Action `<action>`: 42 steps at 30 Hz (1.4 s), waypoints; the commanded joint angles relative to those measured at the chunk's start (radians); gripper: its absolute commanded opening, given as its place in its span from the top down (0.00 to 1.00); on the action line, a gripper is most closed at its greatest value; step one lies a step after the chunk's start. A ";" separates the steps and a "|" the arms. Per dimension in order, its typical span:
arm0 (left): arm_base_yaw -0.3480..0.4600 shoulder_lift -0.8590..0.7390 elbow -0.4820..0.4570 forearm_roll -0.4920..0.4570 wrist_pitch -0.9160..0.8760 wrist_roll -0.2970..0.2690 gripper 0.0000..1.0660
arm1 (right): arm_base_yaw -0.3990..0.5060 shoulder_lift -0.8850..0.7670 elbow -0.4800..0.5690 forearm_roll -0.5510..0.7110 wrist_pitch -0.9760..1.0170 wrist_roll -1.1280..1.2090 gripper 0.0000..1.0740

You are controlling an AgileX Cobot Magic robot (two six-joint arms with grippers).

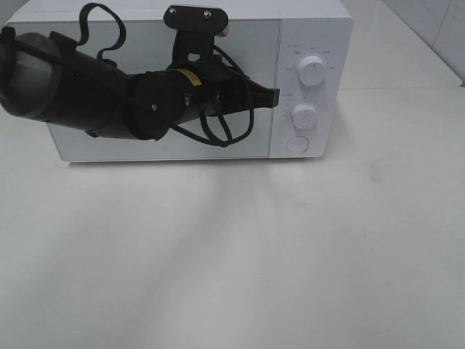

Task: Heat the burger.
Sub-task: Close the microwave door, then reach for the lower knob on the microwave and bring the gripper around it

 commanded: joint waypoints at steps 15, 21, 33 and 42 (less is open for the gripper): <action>-0.089 -0.191 0.145 -0.074 0.227 0.114 1.00 | -0.005 -0.030 0.002 0.003 -0.009 -0.005 0.30; -0.076 -0.233 0.158 -0.077 0.546 0.113 0.56 | -0.005 -0.030 0.002 0.003 -0.009 -0.005 0.30; -0.068 -0.327 0.158 0.037 1.151 0.076 0.06 | -0.005 -0.030 0.002 0.003 -0.009 -0.005 0.30; -0.068 -0.419 0.158 0.231 1.317 -0.112 0.06 | -0.005 -0.030 0.002 0.003 -0.009 -0.005 0.30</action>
